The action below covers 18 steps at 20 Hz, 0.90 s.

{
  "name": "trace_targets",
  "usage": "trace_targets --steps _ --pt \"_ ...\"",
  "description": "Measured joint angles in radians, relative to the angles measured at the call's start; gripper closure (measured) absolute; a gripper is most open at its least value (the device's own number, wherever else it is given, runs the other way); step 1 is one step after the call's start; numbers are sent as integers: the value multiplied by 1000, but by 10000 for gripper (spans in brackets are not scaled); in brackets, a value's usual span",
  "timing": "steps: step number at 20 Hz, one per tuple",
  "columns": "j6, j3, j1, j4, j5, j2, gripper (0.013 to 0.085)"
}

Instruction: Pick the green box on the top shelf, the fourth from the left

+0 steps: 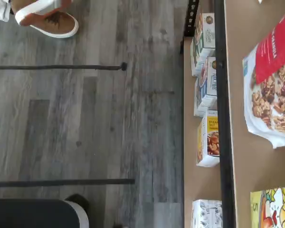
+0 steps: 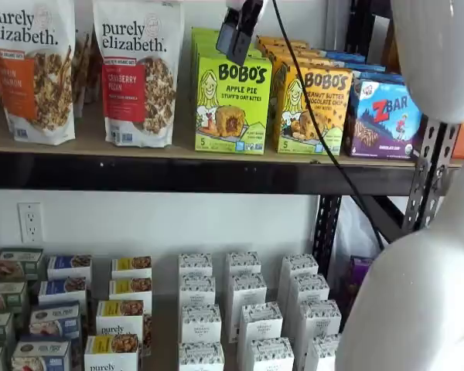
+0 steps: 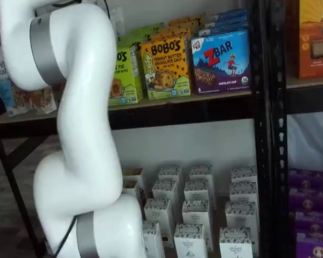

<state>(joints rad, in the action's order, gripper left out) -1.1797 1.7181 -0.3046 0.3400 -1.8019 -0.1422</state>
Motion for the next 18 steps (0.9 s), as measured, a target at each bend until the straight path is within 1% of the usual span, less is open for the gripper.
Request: trace_targets --steps 3,7,10,16,18 --pt "5 -53 -17 -28 61 -37 130" --pt "10 -82 -26 -34 83 -55 130" --pt "11 -110 -29 -29 112 -73 130" --pt "13 -209 -40 -22 256 -138 130" --pt "16 -224 -44 -24 283 -145 130"
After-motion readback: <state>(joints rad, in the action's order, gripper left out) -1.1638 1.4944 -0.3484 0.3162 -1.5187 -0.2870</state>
